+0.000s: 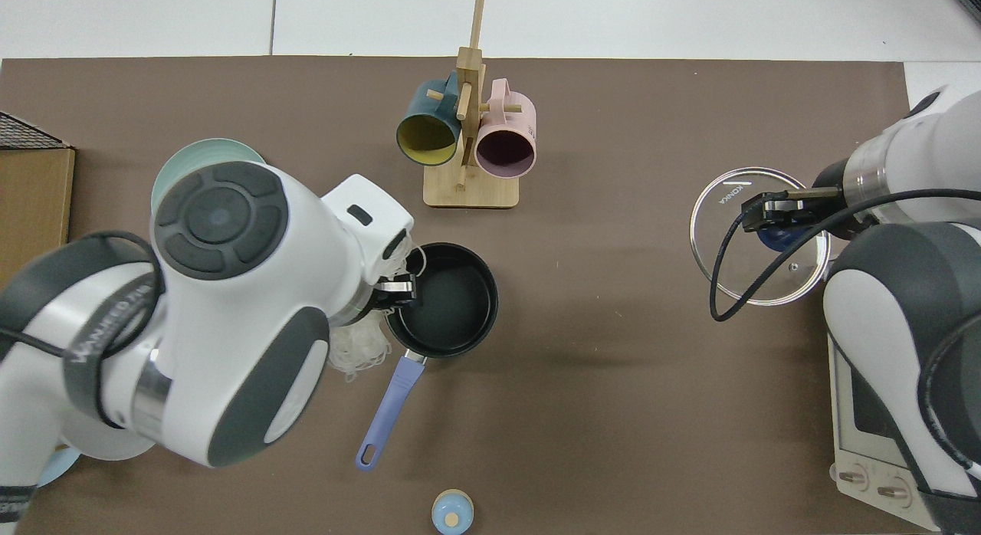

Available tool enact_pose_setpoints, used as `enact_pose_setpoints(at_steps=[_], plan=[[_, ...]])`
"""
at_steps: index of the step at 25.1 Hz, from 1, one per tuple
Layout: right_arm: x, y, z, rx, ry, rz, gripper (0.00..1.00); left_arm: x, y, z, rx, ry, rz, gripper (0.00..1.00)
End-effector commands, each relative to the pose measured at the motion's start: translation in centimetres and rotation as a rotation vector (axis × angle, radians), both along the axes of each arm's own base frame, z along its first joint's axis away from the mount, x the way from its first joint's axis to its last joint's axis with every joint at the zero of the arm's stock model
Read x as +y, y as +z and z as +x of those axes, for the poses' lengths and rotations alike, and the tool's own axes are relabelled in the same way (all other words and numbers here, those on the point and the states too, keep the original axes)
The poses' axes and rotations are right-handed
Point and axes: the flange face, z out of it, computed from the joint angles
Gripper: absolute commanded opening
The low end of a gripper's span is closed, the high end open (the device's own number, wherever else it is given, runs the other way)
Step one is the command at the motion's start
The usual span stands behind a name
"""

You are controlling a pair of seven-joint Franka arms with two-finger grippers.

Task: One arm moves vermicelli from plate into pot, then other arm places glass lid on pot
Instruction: 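Carry the vermicelli over the saucepan with the left gripper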

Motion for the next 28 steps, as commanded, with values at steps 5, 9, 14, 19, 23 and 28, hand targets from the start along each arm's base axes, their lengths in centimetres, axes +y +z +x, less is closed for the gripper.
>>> enact_pose_setpoints(at_steps=[5, 9, 14, 19, 23, 28], plan=[[-0.4, 0.4, -0.7, -0.007, -0.014, -0.006, 0.00, -1.4, -6.9, -1.2, -0.016, 0.014, -0.027, 0.00], [-0.5, 0.4, -0.6, -0.007, -0.015, -0.008, 0.00, -3.4, -9.6, -2.3, -0.028, 0.004, -0.025, 0.00], [-0.5, 0.5, -0.7, -0.009, -0.015, -0.008, 0.00, -4.9, -11.5, -2.5, -0.042, -0.011, -0.012, 0.00], [-0.5, 0.4, -0.7, -0.007, -0.017, -0.006, 0.00, -7.1, -13.7, -3.4, -0.063, -0.064, 0.005, 0.00], [-0.5, 0.4, -0.6, -0.007, -0.018, -0.008, 0.00, -7.3, -15.5, -3.3, -0.077, -0.111, 0.047, 0.00], [-0.5, 0.5, -0.7, -0.007, -0.018, -0.008, 0.00, -7.3, -17.3, -3.8, -0.081, -0.150, 0.039, 0.01]])
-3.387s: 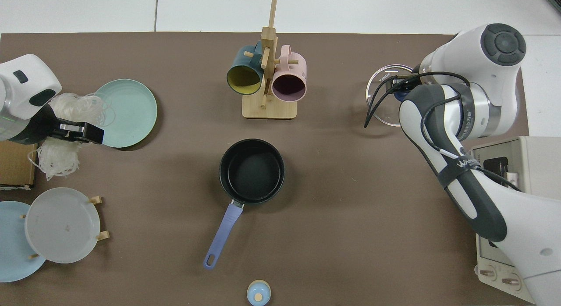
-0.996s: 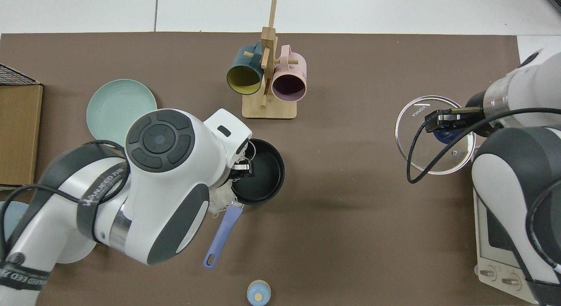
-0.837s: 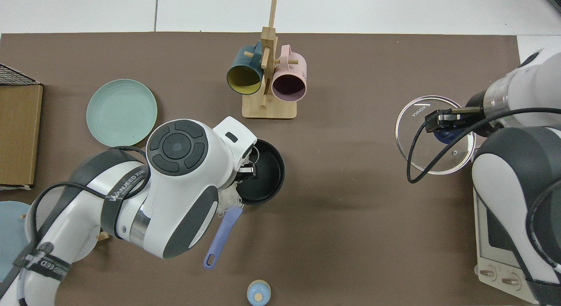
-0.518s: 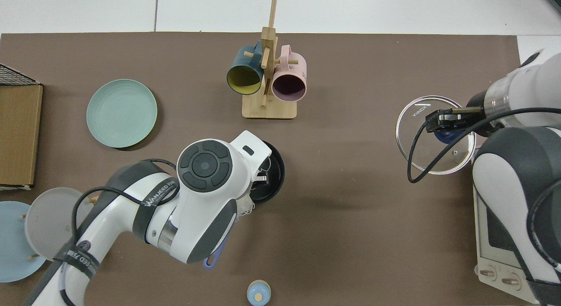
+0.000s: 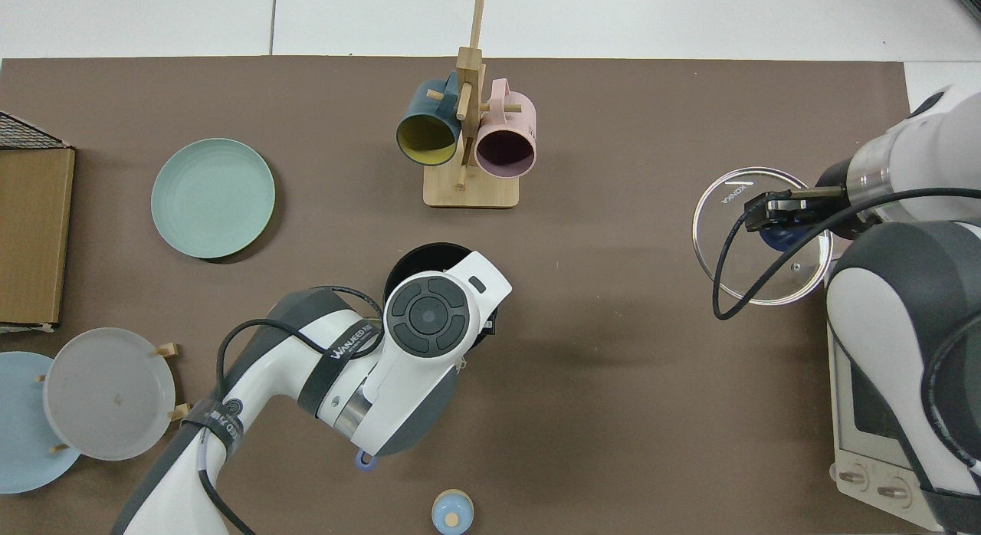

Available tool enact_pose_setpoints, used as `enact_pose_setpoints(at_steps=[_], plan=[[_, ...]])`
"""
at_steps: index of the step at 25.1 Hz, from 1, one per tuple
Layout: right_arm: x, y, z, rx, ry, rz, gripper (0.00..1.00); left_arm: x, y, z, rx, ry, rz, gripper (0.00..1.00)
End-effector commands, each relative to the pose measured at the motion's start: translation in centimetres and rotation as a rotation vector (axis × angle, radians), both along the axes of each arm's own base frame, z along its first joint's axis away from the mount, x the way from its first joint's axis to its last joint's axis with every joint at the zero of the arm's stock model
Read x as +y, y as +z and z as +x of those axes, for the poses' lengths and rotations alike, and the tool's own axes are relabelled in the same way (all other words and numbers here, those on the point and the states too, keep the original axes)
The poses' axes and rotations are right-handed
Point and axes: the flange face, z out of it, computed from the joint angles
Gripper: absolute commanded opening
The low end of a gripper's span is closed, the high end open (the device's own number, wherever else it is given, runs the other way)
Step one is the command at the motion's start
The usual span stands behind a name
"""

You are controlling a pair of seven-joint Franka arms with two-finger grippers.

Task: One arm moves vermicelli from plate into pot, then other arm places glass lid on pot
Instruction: 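Open the left gripper to drop the vermicelli into the saucepan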

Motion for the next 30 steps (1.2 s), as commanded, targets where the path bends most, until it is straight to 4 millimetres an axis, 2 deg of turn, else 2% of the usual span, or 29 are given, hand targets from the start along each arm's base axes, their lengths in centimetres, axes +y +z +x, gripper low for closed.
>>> enact_pose_setpoints(at_steps=[1, 3, 12, 19, 25, 28, 30], plan=[[-0.3, 0.5, -0.7, -0.008, -0.014, -0.008, 0.00, 0.3, -1.0, -0.6, -0.025, -0.046, 0.012, 0.16], [-0.2, 0.4, -0.7, -0.005, -0.016, -0.006, 0.00, 0.4, -1.0, -0.5, -0.026, -0.057, 0.012, 1.00], [-0.1, 0.4, -0.7, -0.005, -0.018, -0.008, 0.00, 0.1, 0.1, -0.5, -0.033, -0.054, 0.011, 1.00], [0.2, 0.5, -0.7, -0.005, -0.021, -0.007, 0.00, 2.0, 4.8, 0.3, -0.054, -0.020, 0.019, 1.00], [1.0, 0.7, -0.7, -0.011, -0.012, -0.007, 0.00, 5.9, 10.2, 3.2, -0.050, 0.008, 0.039, 1.00], [3.5, 0.8, -0.9, -0.013, -0.035, -0.007, 0.00, 8.5, 11.9, 5.1, -0.050, -0.007, 0.035, 1.00], [6.1, 0.8, -1.3, -0.016, -0.059, -0.007, 0.00, 10.8, 12.5, 6.1, -0.048, 0.004, 0.034, 1.00]])
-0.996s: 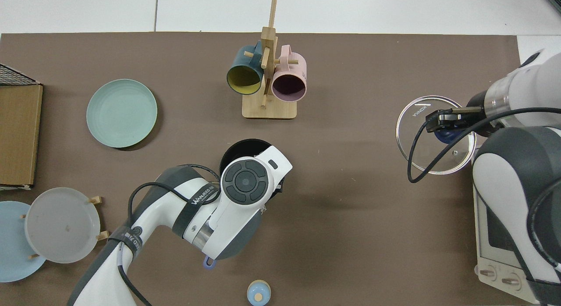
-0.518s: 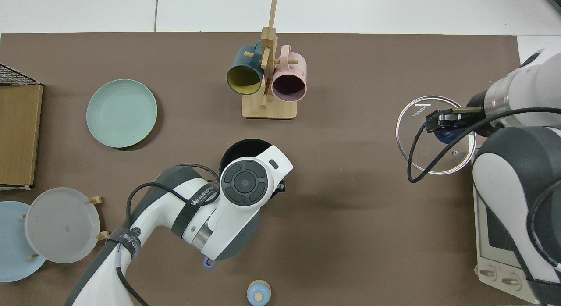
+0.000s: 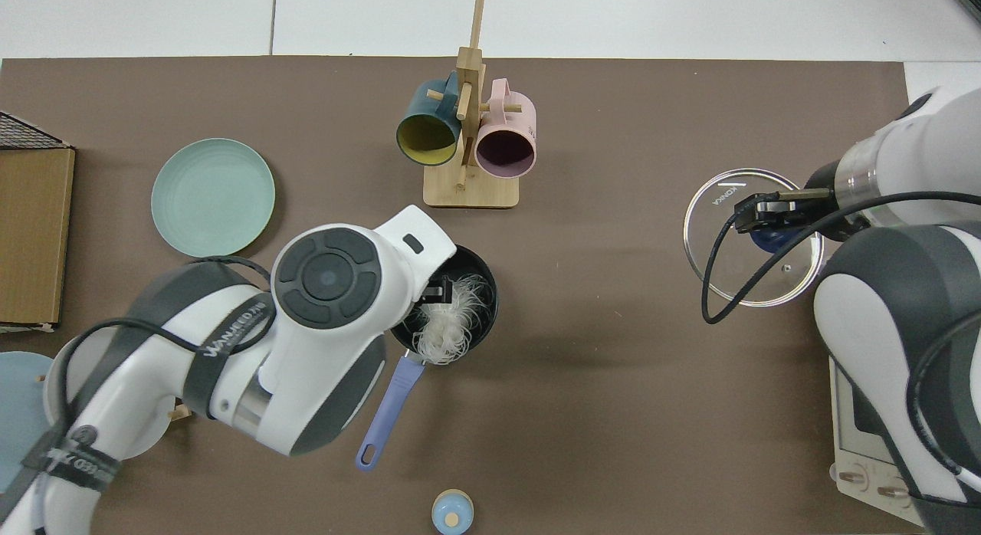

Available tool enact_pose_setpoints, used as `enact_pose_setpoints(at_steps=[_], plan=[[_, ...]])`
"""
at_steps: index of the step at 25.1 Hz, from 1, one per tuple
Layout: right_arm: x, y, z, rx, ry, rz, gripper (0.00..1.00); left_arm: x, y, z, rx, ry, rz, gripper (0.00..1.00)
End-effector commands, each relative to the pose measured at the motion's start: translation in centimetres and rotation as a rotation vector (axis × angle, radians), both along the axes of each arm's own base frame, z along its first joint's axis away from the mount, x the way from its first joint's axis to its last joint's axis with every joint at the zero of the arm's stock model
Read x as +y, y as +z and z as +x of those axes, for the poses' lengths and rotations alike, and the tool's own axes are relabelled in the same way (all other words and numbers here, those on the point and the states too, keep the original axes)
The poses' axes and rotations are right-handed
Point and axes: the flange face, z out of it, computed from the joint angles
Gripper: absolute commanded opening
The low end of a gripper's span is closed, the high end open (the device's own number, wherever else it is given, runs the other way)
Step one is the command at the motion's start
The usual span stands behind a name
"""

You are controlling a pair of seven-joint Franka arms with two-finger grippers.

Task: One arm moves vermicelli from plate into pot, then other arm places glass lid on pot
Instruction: 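Retract the left gripper while the right gripper carries the lid toward the saucepan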

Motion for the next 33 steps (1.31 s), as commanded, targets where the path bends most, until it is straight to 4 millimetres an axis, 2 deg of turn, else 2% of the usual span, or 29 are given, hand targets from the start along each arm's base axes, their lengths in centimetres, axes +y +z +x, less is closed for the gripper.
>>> enact_pose_setpoints(at_steps=[1, 4, 7, 13, 18, 21, 25, 29, 33], plan=[[5.9, 1.3, -1.4, -0.026, -0.059, -0.006, 0.00, 5.4, 1.9, 2.8, 0.015, 0.002, 0.020, 1.00], [10.0, 1.3, -1.8, -0.031, -0.085, -0.006, 0.00, 8.0, 4.1, 3.5, 0.009, 0.016, 0.021, 1.00], [15.4, 0.7, -2.3, -0.044, -0.094, -0.028, 0.00, 10.5, 6.1, 3.7, 0.015, 0.060, 0.008, 1.00], [22.8, -0.3, -3.6, -0.047, -0.108, -0.042, 0.00, 12.9, 8.2, 3.5, 0.028, 0.065, 0.006, 1.00], [27.4, -1.8, -3.9, -0.055, -0.092, -0.121, 0.00, 15.1, 9.5, 2.5, 0.066, 0.066, 0.005, 1.00], [29.6, -2.9, -3.3, -0.053, -0.142, -0.098, 0.00, 17.3, 10.7, 2.3, 0.054, 0.040, -0.004, 1.00], [32.4, -3.7, -3.1, -0.063, -0.171, -0.069, 0.00, 20.4, 11.2, 2.5, 0.066, 0.042, -0.060, 1.00], [35.8, -4.9, -4.7, -0.055, -0.178, -0.044, 0.00, 22.8, 11.9, 2.5, 0.054, 0.033, -0.077, 1.00], [37.2, -6.0, -6.6, -0.050, -0.197, -0.059, 0.00, 22.7, 11.9, 2.5, 0.049, -0.010, -0.071, 1.00]])
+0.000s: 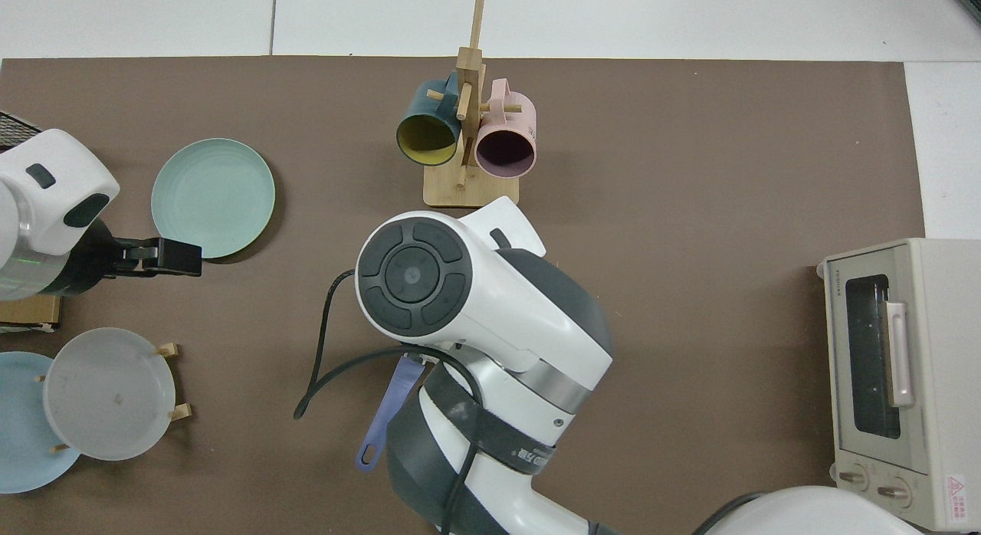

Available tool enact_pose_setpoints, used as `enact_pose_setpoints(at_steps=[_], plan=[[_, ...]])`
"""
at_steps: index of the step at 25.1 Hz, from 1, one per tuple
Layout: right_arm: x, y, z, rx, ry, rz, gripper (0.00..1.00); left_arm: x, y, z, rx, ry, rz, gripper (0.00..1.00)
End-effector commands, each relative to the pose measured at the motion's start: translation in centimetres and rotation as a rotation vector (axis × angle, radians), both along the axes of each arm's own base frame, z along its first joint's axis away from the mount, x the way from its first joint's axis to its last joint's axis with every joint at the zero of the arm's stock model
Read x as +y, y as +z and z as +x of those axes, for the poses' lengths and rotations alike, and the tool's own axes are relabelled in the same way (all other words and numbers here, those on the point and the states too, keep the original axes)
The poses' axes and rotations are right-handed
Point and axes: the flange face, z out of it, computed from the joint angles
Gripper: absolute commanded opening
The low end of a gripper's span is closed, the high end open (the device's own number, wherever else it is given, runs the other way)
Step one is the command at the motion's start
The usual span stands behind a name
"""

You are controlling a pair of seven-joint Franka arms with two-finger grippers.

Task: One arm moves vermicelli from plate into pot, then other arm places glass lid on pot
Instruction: 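Lower the glass lid onto the saucepan with the right gripper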

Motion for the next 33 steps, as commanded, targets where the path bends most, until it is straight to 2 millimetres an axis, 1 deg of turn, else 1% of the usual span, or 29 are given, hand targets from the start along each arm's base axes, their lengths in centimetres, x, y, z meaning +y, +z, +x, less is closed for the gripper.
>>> enact_pose_setpoints(at_steps=[1, 3, 5, 8, 10, 12, 15, 18, 25, 29, 33], plan=[[2.0, -0.3, -1.7, -0.006, -0.029, 0.006, 0.00, -0.9, 0.5, -0.6, 0.008, -0.053, -0.014, 1.00], [2.6, -1.3, -2.0, -0.031, -0.033, 0.018, 0.00, -1.0, 0.4, -0.7, 0.012, -0.069, -0.008, 1.00], [3.3, -3.3, -3.1, -0.034, -0.026, 0.011, 0.00, -0.7, 0.5, -0.6, 0.006, -0.090, -0.008, 1.00], [3.5, -4.6, -4.6, -0.050, -0.013, -0.006, 0.00, -0.7, 0.6, -0.5, -0.003, -0.096, -0.008, 1.00], [3.5, -5.0, -5.4, -0.066, -0.001, -0.002, 0.00, -0.8, 0.7, -0.5, -0.006, -0.087, -0.009, 1.00], [3.5, -5.3, -5.8, -0.081, -0.005, 0.005, 0.00, -0.2, 0.6, -0.4, -0.005, -0.076, -0.010, 1.00], [3.3, -5.7, -5.8, -0.088, -0.009, 0.015, 0.00, 0.1, 0.6, -0.4, -0.003, -0.070, -0.010, 1.00], [3.4, -5.6, -5.7, -0.096, -0.007, 0.028, 0.00, -0.1, 0.6, -0.4, -0.003, -0.074, -0.009, 1.00], [3.1, -6.3, -4.8, -0.132, -0.007, 0.078, 0.00, -0.3, 0.6, -0.5, -0.001, -0.078, -0.009, 1.00], [2.5, -7.7, -4.1, -0.157, 0.007, 0.096, 0.00, -0.3, 0.5, -0.4, 0.000, -0.078, -0.009, 1.00], [1.8, -8.4, -3.1, -0.164, 0.002, 0.110, 0.00, -0.3, 0.6, -0.5, -0.002, -0.078, -0.009, 1.00]])
